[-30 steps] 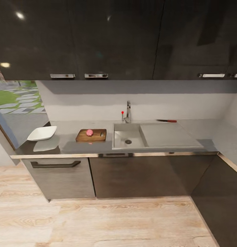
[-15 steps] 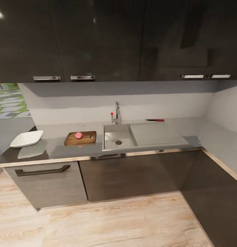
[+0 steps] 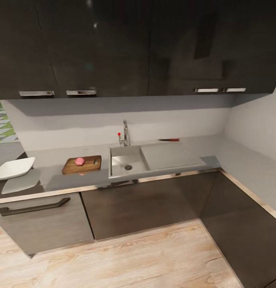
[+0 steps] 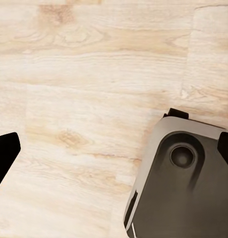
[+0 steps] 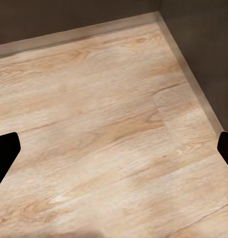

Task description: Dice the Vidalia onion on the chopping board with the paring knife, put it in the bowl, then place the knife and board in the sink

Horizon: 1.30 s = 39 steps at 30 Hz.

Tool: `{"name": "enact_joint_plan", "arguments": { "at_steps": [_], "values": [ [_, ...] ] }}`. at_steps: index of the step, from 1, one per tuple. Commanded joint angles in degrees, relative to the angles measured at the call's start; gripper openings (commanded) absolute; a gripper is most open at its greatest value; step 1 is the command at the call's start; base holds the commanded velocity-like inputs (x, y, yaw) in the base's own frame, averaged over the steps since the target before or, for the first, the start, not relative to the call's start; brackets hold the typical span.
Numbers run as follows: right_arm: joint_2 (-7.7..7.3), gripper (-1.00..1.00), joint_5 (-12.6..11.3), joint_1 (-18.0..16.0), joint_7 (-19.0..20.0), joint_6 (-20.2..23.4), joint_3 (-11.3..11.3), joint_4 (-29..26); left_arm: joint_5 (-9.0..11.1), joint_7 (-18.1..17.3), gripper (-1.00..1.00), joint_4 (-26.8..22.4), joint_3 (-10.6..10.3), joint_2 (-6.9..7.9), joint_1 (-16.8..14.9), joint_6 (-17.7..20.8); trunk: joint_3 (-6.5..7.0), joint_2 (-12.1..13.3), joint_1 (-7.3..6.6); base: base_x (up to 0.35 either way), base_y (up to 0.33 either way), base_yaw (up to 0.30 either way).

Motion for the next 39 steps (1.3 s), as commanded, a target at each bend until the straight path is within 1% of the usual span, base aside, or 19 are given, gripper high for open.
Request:
{"name": "enact_joint_plan", "arguments": {
  "at_steps": [1,12,16,19,20,22,23,24,25,27,28,29,30,33,34,35,36,38,39],
  "values": [
    [-0.04,1.00,-0.2,0.0,-0.4,-0.1,0.5,0.0,0.1,0.1,1.00,0.1,-0.4,-0.03,-0.1,-0.1,-0.12,-0.1,0.03,0.000,0.000,-0.041],
    [-0.04,1.00,-0.2,0.0,-0.4,0.0,0.5,0.0,0.1,-0.1,1.00,0.1,-0.4,-0.09,-0.1,0.1,-0.10,-0.1,0.03,0.000,0.000,-0.008],
    [-0.04,1.00,-0.2,0.0,-0.4,-0.1,0.5,-0.1,0.1,-0.5,1.00,0.0,-0.4,-0.76,-0.1,1.4,-0.10,-0.1,0.03,0.000,0.000,0.000],
    [-0.12,1.00,-0.2,0.0,-1.5,0.0,0.4,-1.2,0.1,-0.5,1.00,0.0,-0.4,-0.89,-0.1,1.6,-0.10,-0.1,0.03,0.000,0.000,0.000],
    [-0.20,1.00,-0.2,0.0,-2.9,0.1,0.4,-2.8,0.0,-0.5,1.00,-0.1,-0.4,-1.01,-0.1,1.6,-0.10,-0.1,0.03,0.000,0.000,0.000],
    [-0.38,1.00,0.0,0.0,-6.7,0.3,0.4,-7.2,0.0,-0.6,1.00,-0.1,-0.4,-1.22,-0.1,1.6,-0.10,-0.1,0.03,0.000,0.000,0.000],
    [-0.53,1.00,0.1,0.0,-10.5,0.7,0.4,-11.0,0.0,-0.6,1.00,-0.1,-0.4,-1.33,-0.1,1.6,-0.10,-0.1,0.03,0.000,0.000,0.000],
    [-0.60,1.00,0.2,0.0,-12.6,1.0,0.4,-13.1,0.0,-0.6,1.00,-0.1,-0.4,-1.37,-0.1,1.6,-0.10,-0.1,0.03,0.000,0.000,0.000],
    [-0.86,1.00,0.3,0.0,-17.0,2.2,0.4,-17.2,0.0,-0.6,1.00,-0.1,-0.4,-1.43,-0.1,1.6,-0.10,-0.1,0.03,0.000,0.000,0.000],
    [-1.94,1.00,0.8,0.0,-25.1,7.0,0.4,-26.0,0.0,-0.6,1.00,-0.1,-0.4,-1.49,-0.1,1.5,-0.10,-0.1,0.03,0.000,0.000,0.000],
    [-2.64,1.00,1.4,0.0,-28.0,10.3,0.4,-30.7,0.0,-0.6,1.00,-0.1,-0.4,-1.50,-0.1,1.5,-0.10,-0.1,0.03,0.000,0.000,0.000],
    [-3.00,1.00,1.8,0.0,-29.2,12.1,0.4,-33.1,0.0,-0.6,1.00,-0.1,-0.4,-1.50,-0.1,1.5,-0.10,-0.1,0.03,0.000,0.000,0.000],
    [-3.71,1.00,2.6,0.0,-30.9,15.7,0.3,-38.1,0.0,-0.6,1.00,-0.1,-0.4,-1.53,-0.1,1.4,-0.10,-0.1,0.03,0.000,0.000,0.000],
    [-5.08,1.00,4.1,0.0,-32.9,22.8,0.1,-47.9,0.0,-0.7,1.00,-0.1,-0.4,-1.63,-0.1,1.4,-0.10,-0.1,0.03,0.000,0.000,0.000],
    [-5.73,1.00,4.6,0.0,-33.6,26.2,-0.7,-52.3,-0.1,-0.7,1.00,-0.1,-0.4,-1.74,-0.1,1.4,-0.10,-0.1,0.03,0.000,0.000,0.000],
    [-6.22,1.00,4.8,0.0,-34.2,29.4,-2.4,-56.3,-0.1,-0.7,1.00,-0.1,-0.4,-1.85,-0.1,1.4,-0.10,-0.1,0.03,0.000,0.000,0.000],
    [-6.39,1.00,4.9,0.0,-34.4,31.0,-3.6,-58.3,-0.1,-0.7,1.00,-0.1,-0.4,-1.89,-0.1,1.4,-0.10,-0.1,0.03,0.000,0.000,0.000],
    [-6.81,1.00,5.2,0.0,-34.9,37.4,-9.4,-65.7,-0.1,-0.7,1.00,-0.1,-0.4,-1.97,-0.1,1.4,-0.10,-0.1,0.03,0.000,0.000,0.000],
    [-6.88,1.00,5.3,0.0,-34.9,39.0,-10.7,-67.5,-0.1,-0.7,1.00,-0.1,-0.4,-2.07,-0.1,1.3,-0.10,-0.1,0.03,0.000,0.000,0.000]
  ]
}}
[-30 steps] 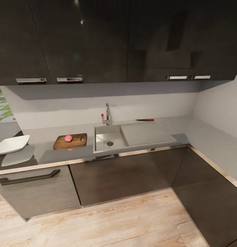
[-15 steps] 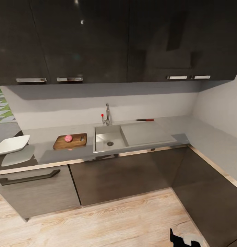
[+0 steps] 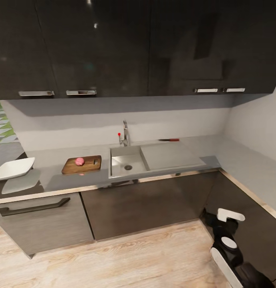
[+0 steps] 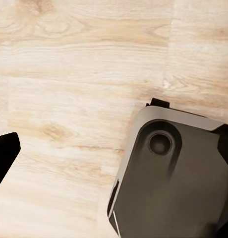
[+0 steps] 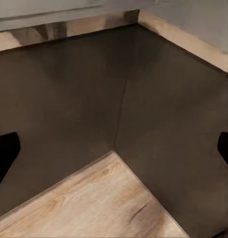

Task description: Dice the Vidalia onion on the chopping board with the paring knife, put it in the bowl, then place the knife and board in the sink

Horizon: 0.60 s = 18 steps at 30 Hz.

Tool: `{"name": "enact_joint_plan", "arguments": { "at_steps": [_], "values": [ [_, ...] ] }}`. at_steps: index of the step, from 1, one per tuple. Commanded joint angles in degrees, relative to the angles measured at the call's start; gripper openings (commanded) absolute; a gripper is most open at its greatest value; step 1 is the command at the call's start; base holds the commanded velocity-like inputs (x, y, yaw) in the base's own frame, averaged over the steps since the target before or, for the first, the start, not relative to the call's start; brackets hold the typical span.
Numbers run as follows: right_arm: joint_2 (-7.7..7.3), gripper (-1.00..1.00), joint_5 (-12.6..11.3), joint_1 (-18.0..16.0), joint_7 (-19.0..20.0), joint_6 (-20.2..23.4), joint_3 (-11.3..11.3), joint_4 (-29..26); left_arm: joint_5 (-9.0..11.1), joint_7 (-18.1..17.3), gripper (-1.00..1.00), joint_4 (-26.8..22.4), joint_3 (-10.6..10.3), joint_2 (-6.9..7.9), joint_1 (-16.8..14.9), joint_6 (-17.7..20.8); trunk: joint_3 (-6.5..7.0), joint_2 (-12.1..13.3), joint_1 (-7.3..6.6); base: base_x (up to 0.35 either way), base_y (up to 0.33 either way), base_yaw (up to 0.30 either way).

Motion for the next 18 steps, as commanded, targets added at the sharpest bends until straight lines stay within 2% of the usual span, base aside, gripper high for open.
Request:
{"name": "enact_joint_plan", "arguments": {
  "at_steps": [1,3,4,5,7,9,11,13,14,15,17,18],
  "values": [
    [-0.19,1.00,-0.1,-0.2,-0.4,3.6,-2.1,-3.3,0.1,0.1,1.00,0.2,-0.3,-0.20,-0.1,-0.2,-0.13,-0.1,0.04,0.000,0.000,0.000],
    [-0.34,1.00,0.3,-1.5,-0.3,8.5,-4.5,-7.2,0.1,0.1,1.00,0.2,-0.3,-0.50,-0.1,-0.2,-0.13,-0.1,0.04,0.000,-0.028,0.000],
    [-0.39,1.00,0.5,-4.0,-0.2,10.9,-5.3,-8.5,0.2,0.1,1.00,0.2,-0.3,-0.62,-0.1,-0.2,-0.13,-0.1,0.04,0.000,-0.108,0.000],
    [-0.40,1.00,0.6,-5.1,-0.2,11.7,-5.5,-8.8,0.2,0.1,1.00,0.2,-0.3,-0.65,-0.1,-0.2,-0.13,-0.1,0.04,0.000,-0.128,0.000],
    [-0.42,1.00,1.5,-9.3,-0.2,16.1,-5.9,-9.4,0.2,0.1,1.00,0.2,-0.3,-0.71,-0.1,-0.2,-0.13,-0.1,0.04,0.000,-0.176,0.000],
    [-0.42,1.00,2.0,-15.8,-0.1,22.1,-6.1,-9.7,0.2,0.1,1.00,0.2,-0.3,-0.74,-0.1,-0.2,-0.13,-0.1,0.04,0.000,-0.212,0.000],
    [-0.39,1.00,2.2,-19.8,-0.1,24.9,-6.1,-9.8,0.3,0.1,1.00,0.2,-0.3,-0.73,-0.1,-0.2,-0.13,-0.1,0.04,0.000,-0.227,0.000],
    [-0.17,1.00,2.0,-29.2,0.0,30.6,-6.1,-9.7,0.3,0.1,1.00,0.2,-0.3,-0.62,-0.1,-0.1,-0.13,-0.1,0.04,0.000,-0.260,0.000],
    [-0.03,1.00,2.0,-32.2,0.1,32.4,-6.1,-9.4,0.3,0.1,1.00,0.2,-0.3,-0.61,-0.1,-0.1,-0.13,-0.1,0.04,0.018,-0.271,0.000],
    [0.10,1.00,2.0,-33.6,0.2,33.2,-6.1,-9.1,0.3,0.1,1.00,0.2,-0.3,-0.62,-0.1,0.0,-0.13,-0.1,0.04,0.036,-0.274,0.000],
    [1.15,1.00,2.0,-38.8,0.8,35.8,-6.0,-7.3,0.3,0.1,1.00,0.3,-0.3,-0.65,-0.1,0.0,-0.13,-0.1,0.04,0.077,-0.283,0.000],
    [1.55,1.00,2.0,-39.7,1.0,36.2,-6.0,-6.7,0.3,0.1,1.00,0.3,-0.3,-0.65,-0.1,0.0,-0.13,-0.1,0.04,0.101,-0.287,0.000]
  ]
}}
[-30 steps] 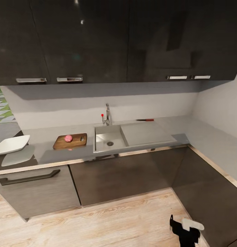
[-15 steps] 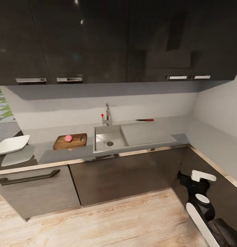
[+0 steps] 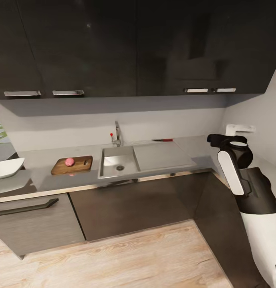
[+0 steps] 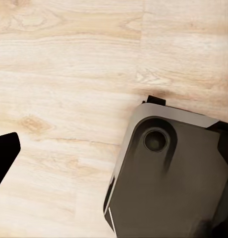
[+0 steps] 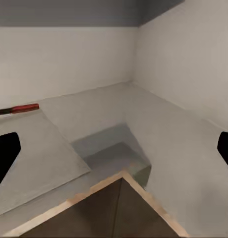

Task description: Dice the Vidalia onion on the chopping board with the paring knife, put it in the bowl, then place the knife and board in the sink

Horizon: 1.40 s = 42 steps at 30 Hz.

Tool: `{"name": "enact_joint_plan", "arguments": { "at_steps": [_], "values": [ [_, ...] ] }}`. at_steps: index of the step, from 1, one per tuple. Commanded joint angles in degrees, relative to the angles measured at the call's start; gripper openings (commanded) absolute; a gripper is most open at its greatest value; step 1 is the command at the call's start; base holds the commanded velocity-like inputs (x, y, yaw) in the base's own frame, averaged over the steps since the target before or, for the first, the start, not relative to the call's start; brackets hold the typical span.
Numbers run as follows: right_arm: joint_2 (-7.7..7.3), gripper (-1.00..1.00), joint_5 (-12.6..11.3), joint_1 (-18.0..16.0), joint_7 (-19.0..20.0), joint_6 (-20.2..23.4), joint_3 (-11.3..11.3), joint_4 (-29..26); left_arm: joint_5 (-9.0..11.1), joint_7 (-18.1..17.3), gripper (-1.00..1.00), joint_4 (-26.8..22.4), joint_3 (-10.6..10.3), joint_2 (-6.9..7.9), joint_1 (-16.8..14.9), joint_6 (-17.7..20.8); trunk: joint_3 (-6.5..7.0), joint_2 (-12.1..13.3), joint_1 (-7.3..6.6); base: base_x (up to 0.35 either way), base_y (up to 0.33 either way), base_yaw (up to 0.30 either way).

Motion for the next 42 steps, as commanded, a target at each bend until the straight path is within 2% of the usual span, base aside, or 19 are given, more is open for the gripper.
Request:
{"name": "enact_joint_plan", "arguments": {
  "at_steps": [1,5,6,11,14,22,23,29,32,33,42],
  "values": [
    [1.06,1.00,-0.5,-2.1,0.6,1.0,0.1,2.0,0.1,0.1,1.00,0.2,-0.3,-0.09,-0.1,-0.2,-0.13,-0.1,0.05,0.133,-0.290,0.000],
    [2.19,1.00,-0.5,-3.5,3.5,1.6,0.3,4.5,0.2,0.1,1.00,0.2,-0.3,-0.22,-0.1,-0.2,-0.13,-0.1,0.05,0.155,-0.289,0.000],
    [2.55,1.00,-0.5,-3.8,6.5,1.9,0.6,6.0,0.2,0.1,1.00,0.3,-0.3,-0.24,-0.1,-0.2,-0.13,-0.1,0.05,0.196,-0.255,0.000],
    [2.74,1.00,-0.5,-4.0,12.6,2.0,0.9,7.9,0.2,0.1,1.00,0.3,-0.3,-0.15,-0.1,-0.2,-0.13,-0.1,0.05,0.217,-0.192,0.000],
    [2.74,1.00,-0.5,-4.0,14.9,2.1,1.0,9.6,0.2,0.1,1.00,0.3,-0.3,-0.13,-0.1,-0.1,-0.13,-0.1,0.05,0.260,-0.079,0.000],
    [2.52,1.00,-0.4,-4.0,22.2,2.0,1.1,16.0,0.3,0.1,1.00,0.3,-0.3,-0.09,-0.1,-0.1,-0.13,-0.1,0.05,0.293,-0.012,0.000],
    [2.51,1.00,-0.3,-4.0,24.3,2.0,1.2,17.8,0.4,0.1,1.00,0.3,-0.2,-0.09,-0.1,-0.1,-0.13,-0.1,0.05,0.299,-0.001,0.000],
    [2.51,1.00,-0.2,-3.9,25.9,1.9,1.4,19.6,0.4,0.1,1.00,0.3,-0.2,-0.01,-0.1,-0.1,-0.13,-0.1,0.05,0.300,0.000,0.000],
    [2.54,1.00,-0.2,-3.9,26.0,1.9,3.0,19.8,0.4,0.1,1.00,0.3,-0.2,-0.03,-0.1,-0.1,-0.13,-0.1,0.05,0.300,0.000,0.000],
    [2.54,1.00,-0.2,-3.9,26.1,1.9,4.8,19.9,0.4,0.1,1.00,0.3,-0.2,-0.07,-0.1,-0.1,-0.13,-0.1,0.05,0.286,0.000,0.000],
    [2.51,1.00,-0.1,-3.9,26.1,1.5,5.7,21.2,0.4,0.1,1.00,0.3,-0.2,-0.16,-0.1,-0.1,-0.13,-0.1,0.05,0.160,0.000,0.000]
  ]
}}
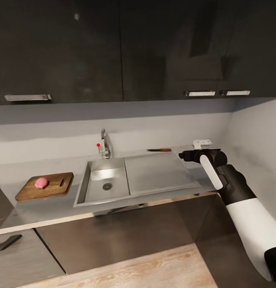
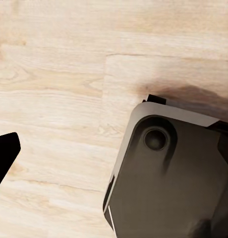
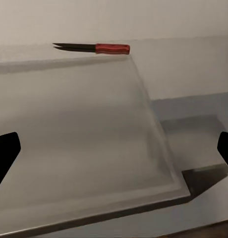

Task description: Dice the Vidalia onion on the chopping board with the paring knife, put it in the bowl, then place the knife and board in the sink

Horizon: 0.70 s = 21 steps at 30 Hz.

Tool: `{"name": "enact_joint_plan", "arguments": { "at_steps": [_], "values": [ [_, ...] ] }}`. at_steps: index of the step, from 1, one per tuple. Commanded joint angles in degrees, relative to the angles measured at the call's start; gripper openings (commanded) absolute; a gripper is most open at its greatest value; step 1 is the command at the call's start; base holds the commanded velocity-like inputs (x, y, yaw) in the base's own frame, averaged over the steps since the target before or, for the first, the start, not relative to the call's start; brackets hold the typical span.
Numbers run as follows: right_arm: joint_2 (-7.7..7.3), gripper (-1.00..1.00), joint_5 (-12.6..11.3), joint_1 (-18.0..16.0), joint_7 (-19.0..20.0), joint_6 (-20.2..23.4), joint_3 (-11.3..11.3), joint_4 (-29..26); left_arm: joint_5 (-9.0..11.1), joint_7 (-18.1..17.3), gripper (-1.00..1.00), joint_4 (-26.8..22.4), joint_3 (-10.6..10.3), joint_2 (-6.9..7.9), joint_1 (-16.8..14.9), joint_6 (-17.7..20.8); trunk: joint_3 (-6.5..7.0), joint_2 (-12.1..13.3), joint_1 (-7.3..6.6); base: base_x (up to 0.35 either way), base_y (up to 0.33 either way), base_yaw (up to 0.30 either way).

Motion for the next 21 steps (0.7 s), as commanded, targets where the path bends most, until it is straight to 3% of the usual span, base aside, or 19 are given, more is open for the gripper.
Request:
{"name": "enact_joint_plan", "arguments": {
  "at_steps": [1,9,21],
  "values": [
    [-0.07,1.00,-0.6,-0.1,-0.6,0.1,0.2,0.0,0.1,0.1,1.00,0.2,-0.3,-0.06,-0.1,-0.2,-0.13,-0.1,0.04,0.028,0.000,0.000],
    [-0.05,1.00,-0.6,-0.1,-0.6,0.1,0.2,0.2,0.1,0.1,1.00,0.2,-0.3,-0.11,-0.1,-0.2,-0.15,-0.1,0.04,0.054,-0.026,0.189],
    [0.01,1.00,-0.6,-0.1,-0.6,0.1,0.2,0.2,0.1,0.1,1.00,0.2,-0.3,-0.10,-0.1,-0.2,-0.42,-0.1,0.04,0.222,-0.186,0.275]
  ]
}}
